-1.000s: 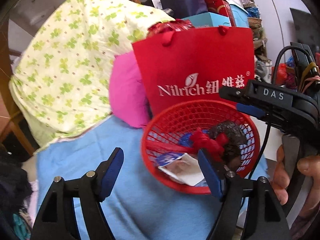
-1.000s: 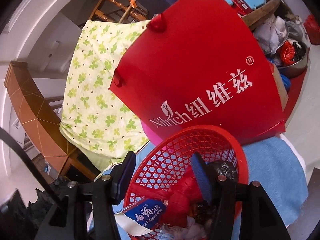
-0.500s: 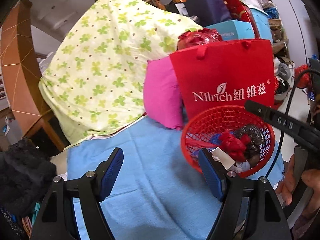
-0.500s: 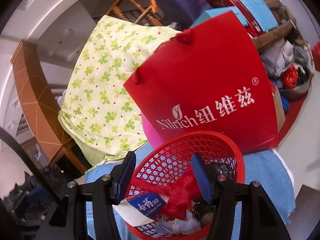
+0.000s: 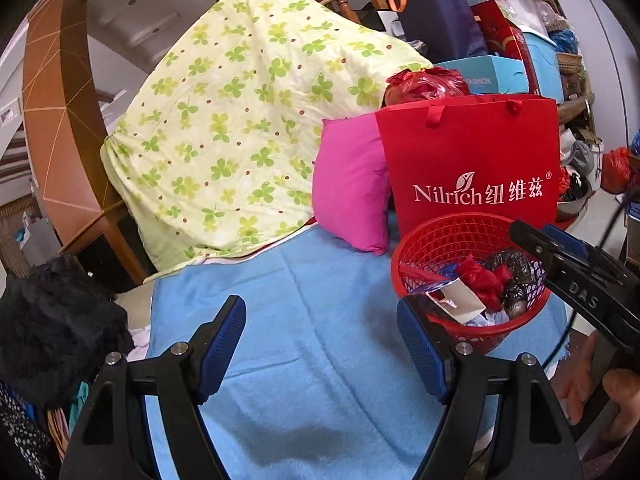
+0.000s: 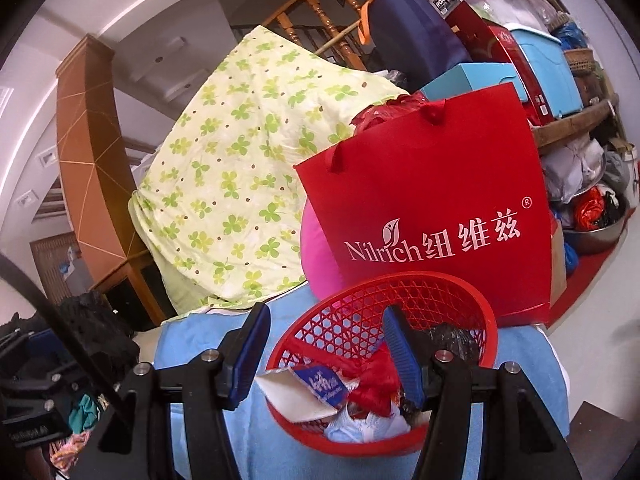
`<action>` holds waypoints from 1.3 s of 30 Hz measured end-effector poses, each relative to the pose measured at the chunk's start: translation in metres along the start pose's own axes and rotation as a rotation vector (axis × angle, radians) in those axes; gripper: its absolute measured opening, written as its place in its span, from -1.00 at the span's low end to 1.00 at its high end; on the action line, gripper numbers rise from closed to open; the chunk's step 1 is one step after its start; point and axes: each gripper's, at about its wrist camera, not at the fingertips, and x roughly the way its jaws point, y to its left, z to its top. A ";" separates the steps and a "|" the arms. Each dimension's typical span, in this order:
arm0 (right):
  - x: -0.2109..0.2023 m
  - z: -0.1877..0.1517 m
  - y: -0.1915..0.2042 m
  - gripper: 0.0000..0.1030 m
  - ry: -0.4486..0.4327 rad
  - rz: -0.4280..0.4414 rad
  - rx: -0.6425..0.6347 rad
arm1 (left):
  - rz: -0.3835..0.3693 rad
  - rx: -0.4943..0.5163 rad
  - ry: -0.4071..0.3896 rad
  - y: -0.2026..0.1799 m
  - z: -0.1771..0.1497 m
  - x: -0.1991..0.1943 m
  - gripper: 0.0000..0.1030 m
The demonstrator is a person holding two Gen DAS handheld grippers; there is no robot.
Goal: Collect trash
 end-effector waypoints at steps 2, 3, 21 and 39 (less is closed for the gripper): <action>-0.009 -0.003 0.002 0.21 0.002 -0.004 -0.010 | 0.004 -0.011 0.007 0.004 -0.003 -0.002 0.52; -0.014 -0.004 0.003 0.21 0.005 -0.006 -0.014 | 0.002 -0.015 0.009 0.005 -0.005 -0.003 0.53; -0.091 0.018 0.065 0.33 0.091 -0.051 -0.194 | 0.024 -0.097 0.035 0.030 -0.024 -0.030 0.87; -0.134 0.037 0.102 0.35 0.091 -0.055 -0.240 | 0.085 -0.137 0.022 0.047 -0.032 -0.077 0.93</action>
